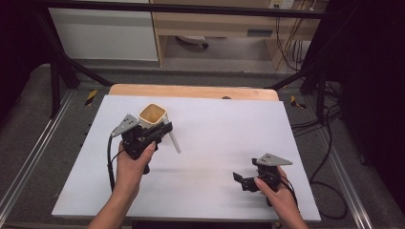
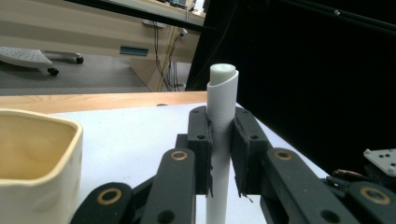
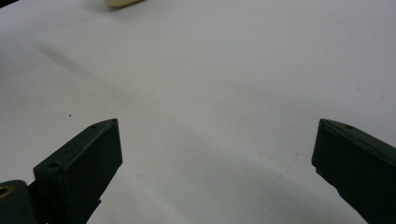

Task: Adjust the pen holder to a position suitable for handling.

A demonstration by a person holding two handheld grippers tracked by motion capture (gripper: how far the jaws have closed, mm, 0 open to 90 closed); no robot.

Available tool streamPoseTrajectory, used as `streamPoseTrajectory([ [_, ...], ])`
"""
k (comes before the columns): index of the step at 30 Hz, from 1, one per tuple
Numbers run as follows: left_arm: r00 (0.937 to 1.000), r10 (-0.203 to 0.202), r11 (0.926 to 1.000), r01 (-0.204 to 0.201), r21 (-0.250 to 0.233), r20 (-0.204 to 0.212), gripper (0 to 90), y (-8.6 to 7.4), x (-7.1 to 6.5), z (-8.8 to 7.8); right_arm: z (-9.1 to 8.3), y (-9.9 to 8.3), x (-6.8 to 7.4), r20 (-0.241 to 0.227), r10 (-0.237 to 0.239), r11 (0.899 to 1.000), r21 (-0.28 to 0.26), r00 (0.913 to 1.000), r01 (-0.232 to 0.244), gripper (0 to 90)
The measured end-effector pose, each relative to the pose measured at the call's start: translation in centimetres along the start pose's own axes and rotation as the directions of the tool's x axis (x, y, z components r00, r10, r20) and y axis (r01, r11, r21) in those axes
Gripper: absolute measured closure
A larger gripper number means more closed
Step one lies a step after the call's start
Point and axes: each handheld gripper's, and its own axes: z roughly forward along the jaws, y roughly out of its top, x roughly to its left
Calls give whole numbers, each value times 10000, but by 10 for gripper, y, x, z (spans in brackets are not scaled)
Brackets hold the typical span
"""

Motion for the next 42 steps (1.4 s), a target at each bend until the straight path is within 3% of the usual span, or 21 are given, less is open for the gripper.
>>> streamPoseTrajectory([
  [15, 9990, 443, 9990, -442, 90, -101, 792, 36, 11, 12, 0, 0, 1, -36, -68, 10000, -7, 10000, 67, 24],
  [24, 9992, 329, 9995, -330, -16, -208, 792, 50, 21, 18, -1, 0, 0, 3, -58, 10000, -46, 10000, 58, 24],
  [42, 9964, 500, 9982, -522, -311, -687, 792, 73, 38, 9, -3, 1, 0, 20, -98, 9999, -134, 10000, 98, 24],
])
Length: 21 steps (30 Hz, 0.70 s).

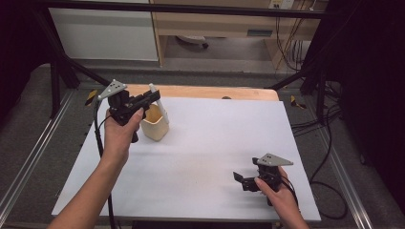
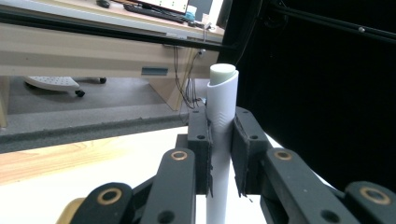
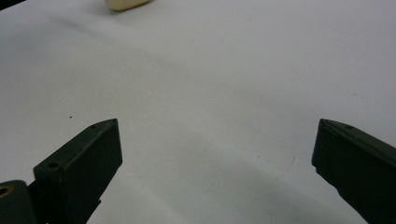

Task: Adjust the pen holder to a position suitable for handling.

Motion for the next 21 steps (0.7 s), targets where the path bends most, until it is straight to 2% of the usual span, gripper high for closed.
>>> streamPoseTrajectory([
  [6, 9994, 283, 9996, -283, 3, -205, 792, 7, 3, -2, 0, 0, 0, -5, 1, 10000, 4, 10000, -1, 24],
  [21, 9963, 597, 9980, -609, -183, -612, 792, 23, 14, -6, -1, 0, 0, 17, 5, 10000, -21, 10000, -5, 24],
])
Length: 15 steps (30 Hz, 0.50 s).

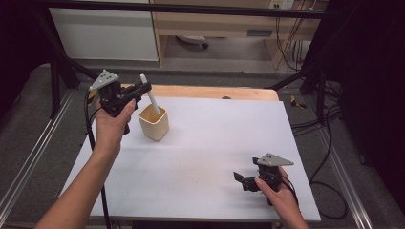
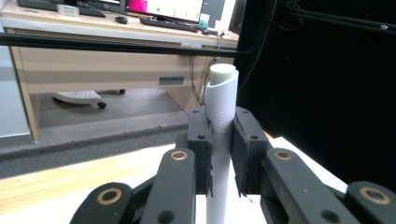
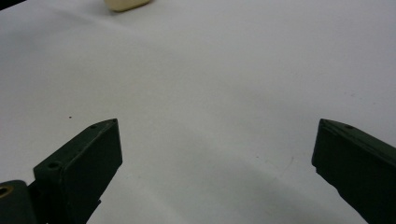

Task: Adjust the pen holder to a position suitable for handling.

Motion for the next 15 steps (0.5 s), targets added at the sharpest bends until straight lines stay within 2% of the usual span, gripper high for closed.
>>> streamPoseTrajectory([
  [15, 9995, 162, 9998, -165, -86, -281, 792, 7, 9, -1, 0, 0, 0, -9, -71, 10000, 20, 10000, 71, 24],
])
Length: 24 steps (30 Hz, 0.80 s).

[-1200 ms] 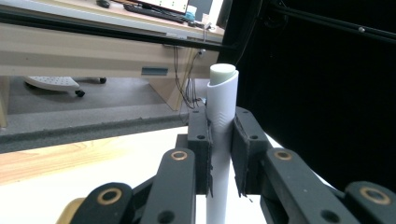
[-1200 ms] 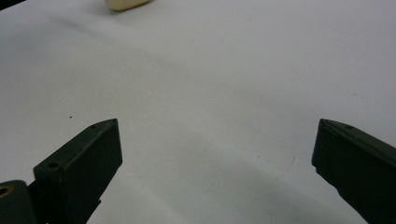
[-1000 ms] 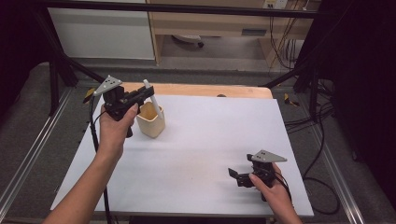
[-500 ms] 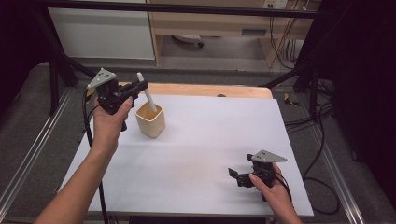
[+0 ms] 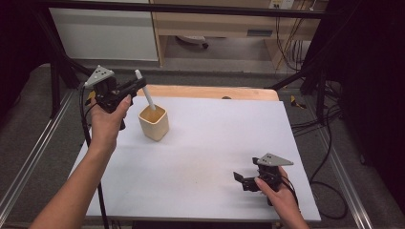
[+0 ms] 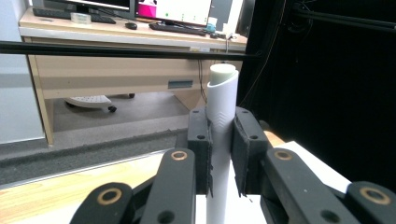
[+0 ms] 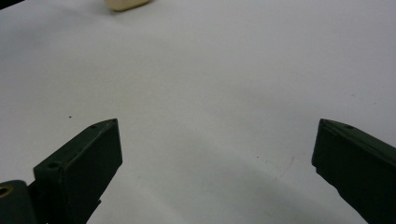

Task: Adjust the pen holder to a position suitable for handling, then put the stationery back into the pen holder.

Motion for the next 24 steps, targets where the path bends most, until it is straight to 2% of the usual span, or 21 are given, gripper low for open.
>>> streamPoseTrajectory([
  [9, 9995, 135, 9997, -129, 198, -279, 792, -6, 6, 7, 0, 0, 0, -5, 47, 10000, -17, 10000, -47, 24],
  [24, 9985, 32, 9994, -13, 354, -543, 792, -14, 20, 10, 0, 0, 0, -9, -44, 10000, 14, 10000, 44, 24],
])
